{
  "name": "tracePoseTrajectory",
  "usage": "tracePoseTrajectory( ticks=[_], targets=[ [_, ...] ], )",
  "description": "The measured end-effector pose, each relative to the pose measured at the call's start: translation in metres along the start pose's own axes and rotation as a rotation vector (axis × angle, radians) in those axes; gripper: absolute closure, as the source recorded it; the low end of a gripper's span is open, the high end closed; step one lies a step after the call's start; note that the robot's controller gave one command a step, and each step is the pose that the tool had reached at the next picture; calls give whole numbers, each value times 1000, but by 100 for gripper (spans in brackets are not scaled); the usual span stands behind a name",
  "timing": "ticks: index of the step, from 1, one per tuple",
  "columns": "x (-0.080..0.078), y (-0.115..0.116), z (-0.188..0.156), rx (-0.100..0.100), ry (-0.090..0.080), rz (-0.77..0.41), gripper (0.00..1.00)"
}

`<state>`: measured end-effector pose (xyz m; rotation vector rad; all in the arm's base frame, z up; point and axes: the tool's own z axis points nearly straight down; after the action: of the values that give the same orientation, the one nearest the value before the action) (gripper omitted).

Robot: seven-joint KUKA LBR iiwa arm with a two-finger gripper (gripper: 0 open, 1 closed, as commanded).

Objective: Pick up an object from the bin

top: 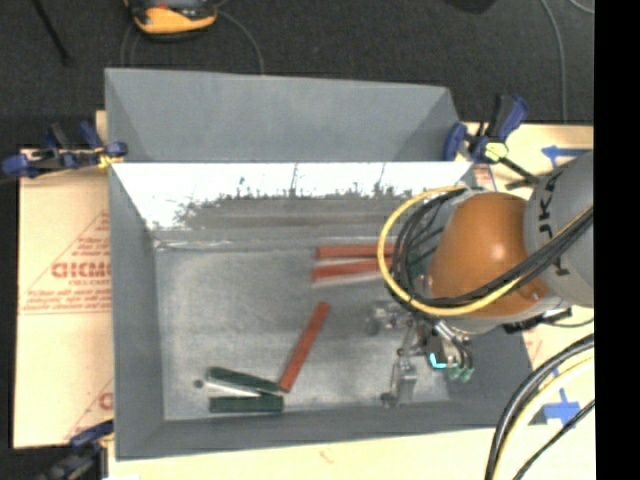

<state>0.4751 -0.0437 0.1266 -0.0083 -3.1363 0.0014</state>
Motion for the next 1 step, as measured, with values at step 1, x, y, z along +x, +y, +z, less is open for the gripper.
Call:
tracePoseTrajectory(
  ticks=[1],
  targets=[
    [-2, 0, -4, 1, -8, -1, 0]
  ],
)
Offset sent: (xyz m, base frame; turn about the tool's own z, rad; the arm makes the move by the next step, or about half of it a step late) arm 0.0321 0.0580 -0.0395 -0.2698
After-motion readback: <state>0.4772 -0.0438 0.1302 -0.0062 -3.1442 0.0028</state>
